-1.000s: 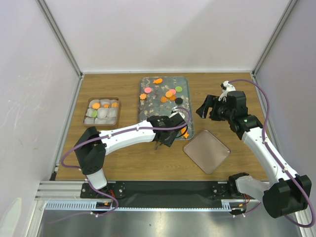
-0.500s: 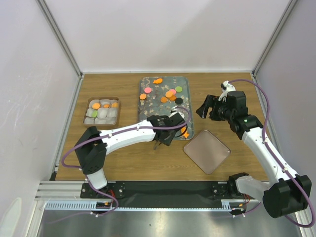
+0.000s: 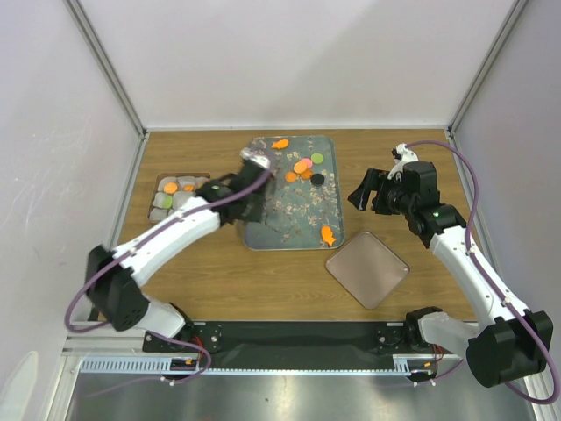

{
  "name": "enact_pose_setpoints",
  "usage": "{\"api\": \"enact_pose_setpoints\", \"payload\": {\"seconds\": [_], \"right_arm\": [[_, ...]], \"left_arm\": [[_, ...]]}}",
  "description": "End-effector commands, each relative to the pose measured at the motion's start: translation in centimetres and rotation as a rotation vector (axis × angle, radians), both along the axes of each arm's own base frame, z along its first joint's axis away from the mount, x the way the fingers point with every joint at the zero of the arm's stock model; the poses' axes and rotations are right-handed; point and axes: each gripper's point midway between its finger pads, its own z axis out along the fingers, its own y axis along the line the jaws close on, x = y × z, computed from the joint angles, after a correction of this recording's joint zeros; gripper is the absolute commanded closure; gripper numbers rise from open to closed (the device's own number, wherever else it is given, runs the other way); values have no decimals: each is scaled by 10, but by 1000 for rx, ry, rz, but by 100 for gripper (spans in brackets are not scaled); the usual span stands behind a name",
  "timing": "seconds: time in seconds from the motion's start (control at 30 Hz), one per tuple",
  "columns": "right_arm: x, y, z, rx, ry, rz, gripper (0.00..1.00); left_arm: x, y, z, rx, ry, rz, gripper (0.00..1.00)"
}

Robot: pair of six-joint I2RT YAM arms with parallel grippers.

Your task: Pack the cookies

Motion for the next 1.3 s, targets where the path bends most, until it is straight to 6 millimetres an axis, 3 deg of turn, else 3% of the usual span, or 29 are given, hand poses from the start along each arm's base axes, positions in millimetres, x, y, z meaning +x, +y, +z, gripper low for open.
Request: {"api": "enact_pose_setpoints", "payload": {"seconds": [0.0, 0.03, 0.1, 0.17, 0.27, 0.43, 0.73, 1.27], "right_arm": [[1, 0, 15, 0, -53, 11, 17], [1, 0, 16, 2, -55, 12, 17], [2, 1, 15, 3, -54, 13, 17], [2, 1, 15, 5, -54, 17, 17], [2, 3, 15, 11, -53, 21, 17], [1, 3, 16, 14, -54, 26, 17], [0, 3, 17, 16, -55, 27, 17], [0, 3, 17, 15, -56, 26, 17]], "left_arm": [[12, 59, 31, -26, -92, 145, 67], [14, 86, 37, -38, -113, 215, 67], [16, 111, 38, -55, -130, 278, 67], [14, 149, 33, -45, -136, 364, 66], [10, 186, 18, -46, -106, 450, 67], [5, 210, -8, -58, -51, 508, 67], [7, 220, -30, -66, -7, 528, 66], [9, 224, -38, -45, 5, 542, 63]]}}
